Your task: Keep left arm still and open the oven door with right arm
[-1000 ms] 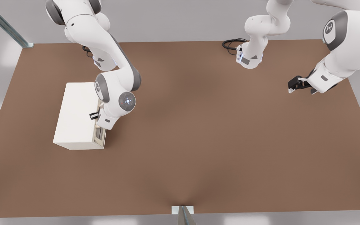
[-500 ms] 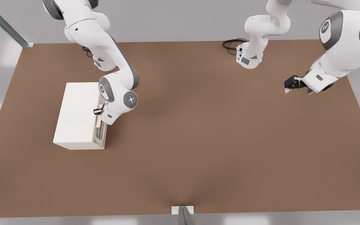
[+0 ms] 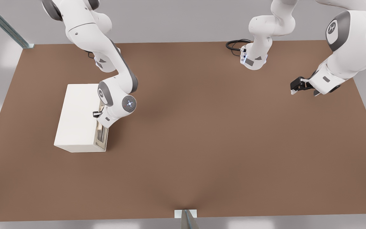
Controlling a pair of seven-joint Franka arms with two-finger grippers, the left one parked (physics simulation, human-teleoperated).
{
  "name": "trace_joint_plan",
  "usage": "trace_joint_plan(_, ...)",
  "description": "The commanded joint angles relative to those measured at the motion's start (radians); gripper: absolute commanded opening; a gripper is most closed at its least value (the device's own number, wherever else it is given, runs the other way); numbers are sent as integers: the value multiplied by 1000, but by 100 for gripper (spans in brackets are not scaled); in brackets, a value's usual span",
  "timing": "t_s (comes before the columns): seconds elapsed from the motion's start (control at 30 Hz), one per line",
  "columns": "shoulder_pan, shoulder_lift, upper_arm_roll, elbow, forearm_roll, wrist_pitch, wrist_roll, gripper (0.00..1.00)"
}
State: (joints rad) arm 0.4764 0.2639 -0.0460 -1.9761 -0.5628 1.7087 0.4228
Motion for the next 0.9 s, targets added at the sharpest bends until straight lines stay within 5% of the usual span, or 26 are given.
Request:
trace_joint_plan(0.0,-2,0,0,-1,-9,12,96,21)
trace_joint_plan(0.43,56,-2,12,25,34,14,102,21)
trace_joint_plan(0.57,56,63,11,238,161,-112,-85,21)
trace_joint_plan(0.6,-61,90,9,347,262,-155,-352,100)
trace_joint_plan(0.7,-335,63,9,408,532,-161,-615,100)
trace_joint_plan(0.87,-372,-201,-6,390,524,-280,-584,100)
